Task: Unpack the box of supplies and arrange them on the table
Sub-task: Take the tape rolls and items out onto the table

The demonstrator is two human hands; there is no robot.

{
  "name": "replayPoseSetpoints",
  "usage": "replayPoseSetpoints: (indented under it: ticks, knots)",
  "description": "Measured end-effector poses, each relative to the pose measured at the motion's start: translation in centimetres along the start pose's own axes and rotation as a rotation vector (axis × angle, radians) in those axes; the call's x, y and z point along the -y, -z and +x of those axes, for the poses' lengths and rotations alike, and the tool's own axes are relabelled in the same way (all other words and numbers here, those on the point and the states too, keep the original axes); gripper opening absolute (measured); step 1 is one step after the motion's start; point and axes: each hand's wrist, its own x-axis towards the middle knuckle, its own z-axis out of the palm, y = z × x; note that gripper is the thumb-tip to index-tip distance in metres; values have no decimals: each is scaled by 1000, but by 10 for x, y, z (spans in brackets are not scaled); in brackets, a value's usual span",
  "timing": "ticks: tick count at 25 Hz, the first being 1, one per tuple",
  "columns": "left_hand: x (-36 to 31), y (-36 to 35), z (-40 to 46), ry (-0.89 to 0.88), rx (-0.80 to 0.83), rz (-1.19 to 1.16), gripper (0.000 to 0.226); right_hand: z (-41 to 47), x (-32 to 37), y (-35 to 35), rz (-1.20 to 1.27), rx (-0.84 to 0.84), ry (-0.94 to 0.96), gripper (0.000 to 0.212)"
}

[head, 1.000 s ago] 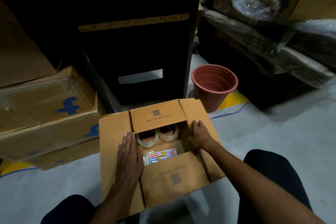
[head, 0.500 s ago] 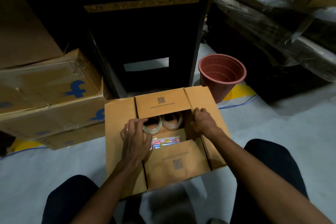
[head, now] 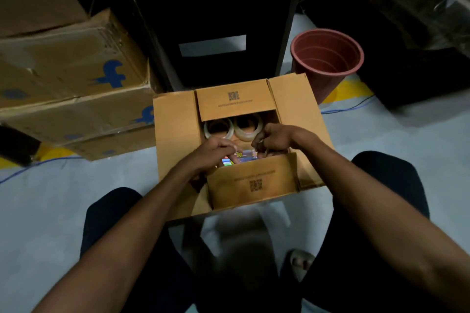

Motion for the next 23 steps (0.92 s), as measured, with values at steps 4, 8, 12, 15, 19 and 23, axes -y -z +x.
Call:
replayPoseSetpoints:
  ticks: [4, 8, 12, 15, 19, 23]
  knots:
    - [-6, -3, -6, 252, 391, 12, 27, -2, -4, -13, -122, 385, -115, 36]
    - [8, -27, -2, 332, 550, 130, 39, 3, -2, -38, -405, 512, -159, 52]
    - [33, -46, -1, 300, 419, 347, 47, 1, -4, -61, -593, 517, -184, 66]
    - [47, -49, -1, 258, 405, 438, 44, 2, -5, -71, -641, 485, -167, 53]
    - [53, -52, -2, 106, 392, 482, 34, -1, -1, -76, -728, 375, -111, 36]
    - [49, -58, -6, 41, 300, 503, 25, 0, -1, -83, -846, 302, 11, 34]
